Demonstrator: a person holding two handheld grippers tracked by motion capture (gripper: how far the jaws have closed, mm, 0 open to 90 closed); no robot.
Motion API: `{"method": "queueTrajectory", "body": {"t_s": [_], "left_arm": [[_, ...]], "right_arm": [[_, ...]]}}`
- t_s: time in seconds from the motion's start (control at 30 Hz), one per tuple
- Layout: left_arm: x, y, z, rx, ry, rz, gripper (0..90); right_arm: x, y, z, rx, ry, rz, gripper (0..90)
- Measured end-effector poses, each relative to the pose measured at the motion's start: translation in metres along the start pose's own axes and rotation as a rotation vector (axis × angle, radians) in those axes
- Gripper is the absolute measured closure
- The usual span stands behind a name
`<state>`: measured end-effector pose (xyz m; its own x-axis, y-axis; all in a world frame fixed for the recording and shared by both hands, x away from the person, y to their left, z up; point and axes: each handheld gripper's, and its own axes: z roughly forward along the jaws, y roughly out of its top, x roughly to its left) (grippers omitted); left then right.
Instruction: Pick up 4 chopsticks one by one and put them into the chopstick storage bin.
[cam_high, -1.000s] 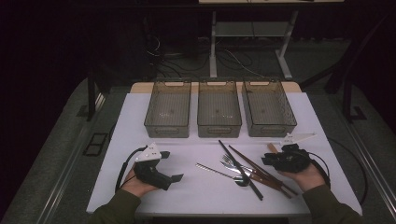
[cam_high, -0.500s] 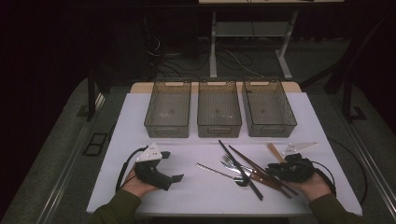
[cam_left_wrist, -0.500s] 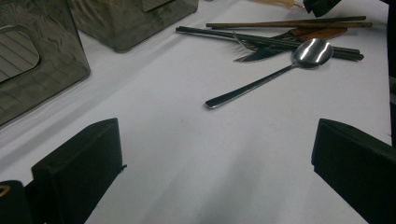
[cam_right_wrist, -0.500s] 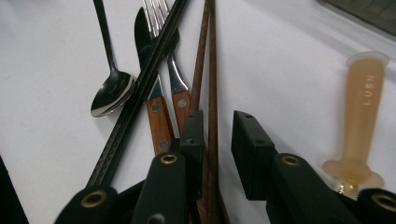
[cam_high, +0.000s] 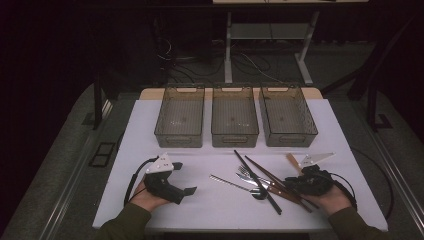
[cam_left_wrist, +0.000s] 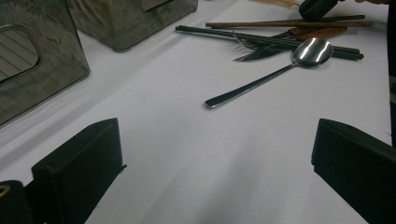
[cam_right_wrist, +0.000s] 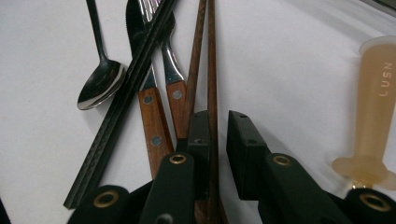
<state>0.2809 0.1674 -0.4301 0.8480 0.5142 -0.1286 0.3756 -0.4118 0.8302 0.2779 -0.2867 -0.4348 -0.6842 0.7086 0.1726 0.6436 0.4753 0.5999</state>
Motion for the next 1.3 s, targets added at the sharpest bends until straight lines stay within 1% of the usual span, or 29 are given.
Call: {"method": "queueTrajectory", "body": {"t_s": [0.27, 0.37, 0.67, 0.83, 0.97, 1.1, 1.23, 1.3], "left_arm": [[-0.0002, 0.0000, 0.0001, -0.001, 0.000, -0.001, 0.8], [-0.0003, 0.0000, 0.0001, -0.001, 0.000, 0.000, 0.8], [-0.0003, 0.0000, 0.0000, 0.000, 0.000, 0.002, 0.8], [-0.0003, 0.0000, 0.0001, -0.001, 0.000, 0.000, 0.8], [-0.0003, -0.0002, 0.0003, -0.001, 0.000, 0.000, 0.8], [-0.0002, -0.0004, 0.0007, 0.003, -0.001, 0.008, 0.8], [-0.0009, -0.0014, 0.0017, 0.000, -0.001, 0.005, 0.8], [-0.0011, -0.0025, 0.0026, -0.001, -0.001, -0.001, 0.8]], "right_arm": [[-0.0021, -0.0009, 0.0036, 0.013, -0.021, 0.003, 80.9], [-0.0029, -0.0013, 0.0054, 0.027, -0.034, -0.004, 81.6], [-0.0016, -0.0007, 0.0056, 0.029, -0.060, -0.024, 84.0], [-0.0034, -0.0006, 0.0044, 0.028, -0.070, -0.032, 84.3], [-0.0039, 0.0003, 0.0021, 0.018, -0.069, -0.035, 84.4], [-0.0044, 0.0004, 0.0010, 0.022, -0.068, -0.034, 84.4], [-0.0057, 0.0010, -0.0006, 0.018, -0.069, -0.042, 84.4], [-0.0058, 0.0013, -0.0018, 0.014, -0.065, -0.037, 84.4]]}}
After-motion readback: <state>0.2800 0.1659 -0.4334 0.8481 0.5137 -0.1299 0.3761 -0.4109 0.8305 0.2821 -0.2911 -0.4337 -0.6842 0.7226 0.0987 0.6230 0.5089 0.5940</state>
